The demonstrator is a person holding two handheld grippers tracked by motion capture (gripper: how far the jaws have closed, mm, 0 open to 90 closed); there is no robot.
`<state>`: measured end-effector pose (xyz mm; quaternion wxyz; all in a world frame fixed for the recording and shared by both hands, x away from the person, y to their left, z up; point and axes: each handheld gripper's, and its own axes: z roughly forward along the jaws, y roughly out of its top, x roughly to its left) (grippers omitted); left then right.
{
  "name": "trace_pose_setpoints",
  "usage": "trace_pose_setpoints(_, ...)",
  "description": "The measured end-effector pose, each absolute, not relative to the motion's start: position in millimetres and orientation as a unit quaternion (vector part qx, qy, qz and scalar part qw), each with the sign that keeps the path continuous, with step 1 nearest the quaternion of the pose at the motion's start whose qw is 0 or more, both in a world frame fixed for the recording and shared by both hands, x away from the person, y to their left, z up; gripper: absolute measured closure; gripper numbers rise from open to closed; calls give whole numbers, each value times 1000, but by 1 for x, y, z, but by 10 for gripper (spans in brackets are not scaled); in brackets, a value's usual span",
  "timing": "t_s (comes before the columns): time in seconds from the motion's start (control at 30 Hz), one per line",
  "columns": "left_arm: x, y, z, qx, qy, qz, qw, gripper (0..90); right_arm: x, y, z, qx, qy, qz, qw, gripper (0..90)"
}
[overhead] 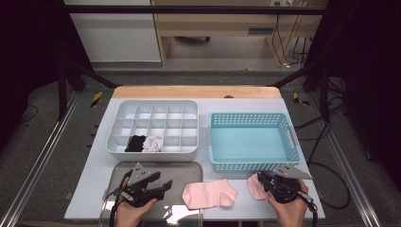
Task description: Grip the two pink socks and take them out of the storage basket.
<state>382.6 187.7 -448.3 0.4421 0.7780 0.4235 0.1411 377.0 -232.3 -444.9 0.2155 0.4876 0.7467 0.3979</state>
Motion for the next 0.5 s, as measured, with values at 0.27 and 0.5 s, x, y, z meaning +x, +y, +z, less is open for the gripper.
trace_pose_setpoints(0.27,381,188,-447,776,422,141,446,415,367,-208,-436,448,765,423,189,830)
trace_pose_setpoints(0.5,380,188,-446,777,421,141,447,415,371,-195,-457,455,784,395,151,900)
